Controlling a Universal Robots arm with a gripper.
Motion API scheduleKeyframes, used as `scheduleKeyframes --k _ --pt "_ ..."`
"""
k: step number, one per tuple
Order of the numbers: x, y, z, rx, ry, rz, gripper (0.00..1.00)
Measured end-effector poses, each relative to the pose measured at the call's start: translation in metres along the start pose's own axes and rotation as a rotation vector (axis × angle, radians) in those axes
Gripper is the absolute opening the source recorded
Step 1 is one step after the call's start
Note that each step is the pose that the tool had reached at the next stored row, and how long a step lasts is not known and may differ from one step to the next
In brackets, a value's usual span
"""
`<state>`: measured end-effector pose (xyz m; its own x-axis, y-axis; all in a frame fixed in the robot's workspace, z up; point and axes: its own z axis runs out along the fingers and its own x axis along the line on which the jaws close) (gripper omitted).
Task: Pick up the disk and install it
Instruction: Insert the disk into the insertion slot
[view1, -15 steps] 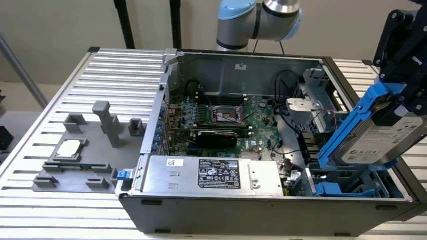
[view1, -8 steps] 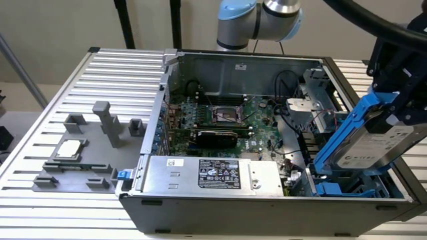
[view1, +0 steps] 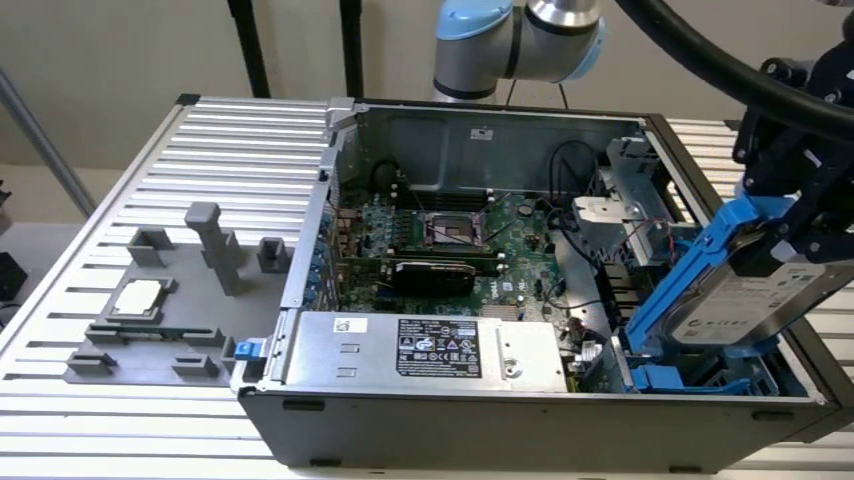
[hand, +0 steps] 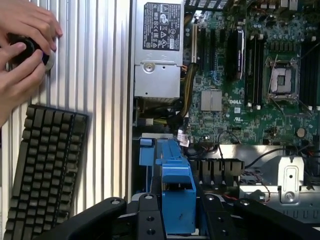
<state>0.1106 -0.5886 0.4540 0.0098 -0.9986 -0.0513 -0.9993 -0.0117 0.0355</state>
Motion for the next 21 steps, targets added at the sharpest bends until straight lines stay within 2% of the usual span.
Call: scheduleKeyframes --k 21 --pt "0.001 -0.0037 0.0148 -0.0015 0.0011 -0.028 0.0"
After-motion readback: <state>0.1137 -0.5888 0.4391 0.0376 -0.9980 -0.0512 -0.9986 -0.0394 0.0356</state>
